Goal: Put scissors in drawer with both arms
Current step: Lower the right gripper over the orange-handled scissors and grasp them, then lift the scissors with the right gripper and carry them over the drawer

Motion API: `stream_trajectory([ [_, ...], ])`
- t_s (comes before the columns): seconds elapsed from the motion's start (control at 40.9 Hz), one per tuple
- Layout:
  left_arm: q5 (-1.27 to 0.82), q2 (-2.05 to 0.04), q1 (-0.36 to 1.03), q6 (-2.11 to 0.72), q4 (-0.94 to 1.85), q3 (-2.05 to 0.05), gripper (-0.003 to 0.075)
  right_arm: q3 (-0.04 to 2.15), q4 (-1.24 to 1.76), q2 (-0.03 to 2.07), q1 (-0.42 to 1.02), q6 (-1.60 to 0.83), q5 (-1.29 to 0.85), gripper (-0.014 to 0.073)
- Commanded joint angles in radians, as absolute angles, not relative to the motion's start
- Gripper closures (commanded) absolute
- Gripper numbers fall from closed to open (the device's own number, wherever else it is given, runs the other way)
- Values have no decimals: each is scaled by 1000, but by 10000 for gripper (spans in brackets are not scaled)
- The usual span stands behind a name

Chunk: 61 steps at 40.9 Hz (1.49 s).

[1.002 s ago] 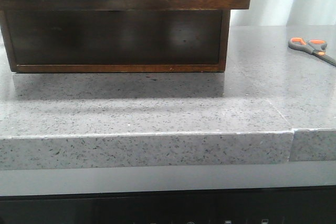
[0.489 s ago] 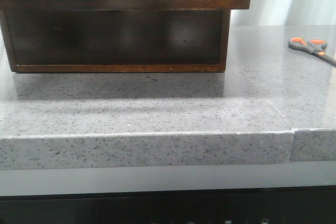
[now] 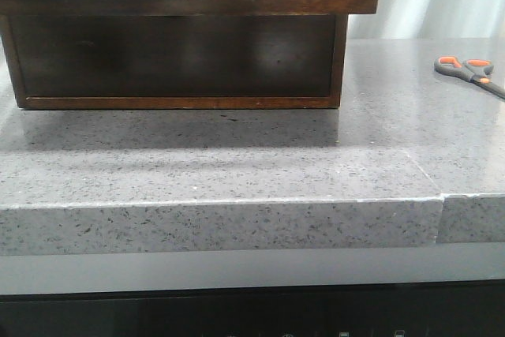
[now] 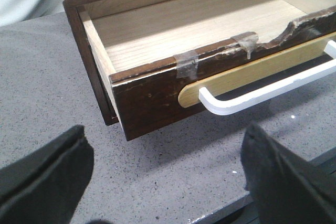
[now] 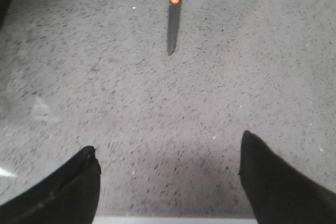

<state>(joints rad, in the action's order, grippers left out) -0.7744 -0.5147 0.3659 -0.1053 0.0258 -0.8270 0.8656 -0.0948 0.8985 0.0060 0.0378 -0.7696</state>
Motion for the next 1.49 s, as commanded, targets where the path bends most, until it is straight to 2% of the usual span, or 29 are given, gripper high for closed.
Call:
stream_trajectory([
  [0.0,-694,-519,373,-100,37,-860,154,963,-93,977,-27,40,-741,22],
  [0.318,-694,-519,373,-100,37,-860,154,1197,-46,1248,-38,0,-889,22],
  [1.051,-694,-519,373,-100,37,-860,154,1725,84,1828,-92,-111,-1078,25],
  [1.32,-694,-519,373,-100,37,-860,154,1864,85,1952,-92,-118,-1131,137],
  [1.466,-694,-519,373,-100,37,-860,154,1899,85,1992,-92,-118,-1155,160],
])
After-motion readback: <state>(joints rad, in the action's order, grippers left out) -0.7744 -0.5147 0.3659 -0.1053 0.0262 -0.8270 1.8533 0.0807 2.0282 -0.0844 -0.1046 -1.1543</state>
